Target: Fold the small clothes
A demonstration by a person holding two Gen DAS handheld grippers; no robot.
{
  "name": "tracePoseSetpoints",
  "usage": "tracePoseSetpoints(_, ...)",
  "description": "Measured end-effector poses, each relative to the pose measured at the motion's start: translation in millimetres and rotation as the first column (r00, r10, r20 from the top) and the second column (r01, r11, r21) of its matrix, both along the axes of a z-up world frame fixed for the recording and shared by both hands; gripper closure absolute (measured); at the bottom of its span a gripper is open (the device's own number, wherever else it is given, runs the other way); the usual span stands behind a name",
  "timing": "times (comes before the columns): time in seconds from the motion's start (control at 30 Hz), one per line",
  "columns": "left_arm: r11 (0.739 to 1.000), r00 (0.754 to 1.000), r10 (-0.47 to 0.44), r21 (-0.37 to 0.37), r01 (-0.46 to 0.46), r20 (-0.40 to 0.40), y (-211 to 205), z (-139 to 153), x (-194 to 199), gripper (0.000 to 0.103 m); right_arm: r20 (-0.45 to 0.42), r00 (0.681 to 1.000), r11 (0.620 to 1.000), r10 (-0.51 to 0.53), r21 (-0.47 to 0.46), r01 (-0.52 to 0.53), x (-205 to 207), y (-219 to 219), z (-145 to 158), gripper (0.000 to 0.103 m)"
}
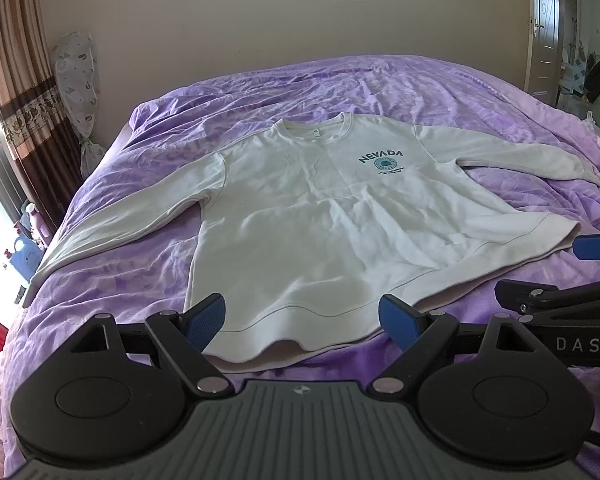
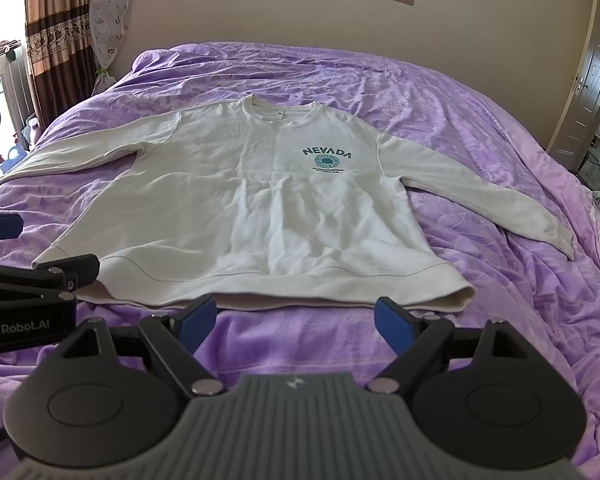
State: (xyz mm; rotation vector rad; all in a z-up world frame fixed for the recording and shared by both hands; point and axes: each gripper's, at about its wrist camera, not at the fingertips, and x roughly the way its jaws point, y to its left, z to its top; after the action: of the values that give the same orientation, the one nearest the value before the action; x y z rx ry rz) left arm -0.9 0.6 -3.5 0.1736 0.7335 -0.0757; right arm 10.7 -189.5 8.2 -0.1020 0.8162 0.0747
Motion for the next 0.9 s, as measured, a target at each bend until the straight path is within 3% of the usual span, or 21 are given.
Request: tracePoseSetpoints(0.9,1.000,1.000,0.000,-0.002,0.000,-0.001,0.5,0.1,0.1,0.002,0.001,1.000,1.000,-0.001,-0.001,0.001,-0.3,-0.5,0.0,0.021)
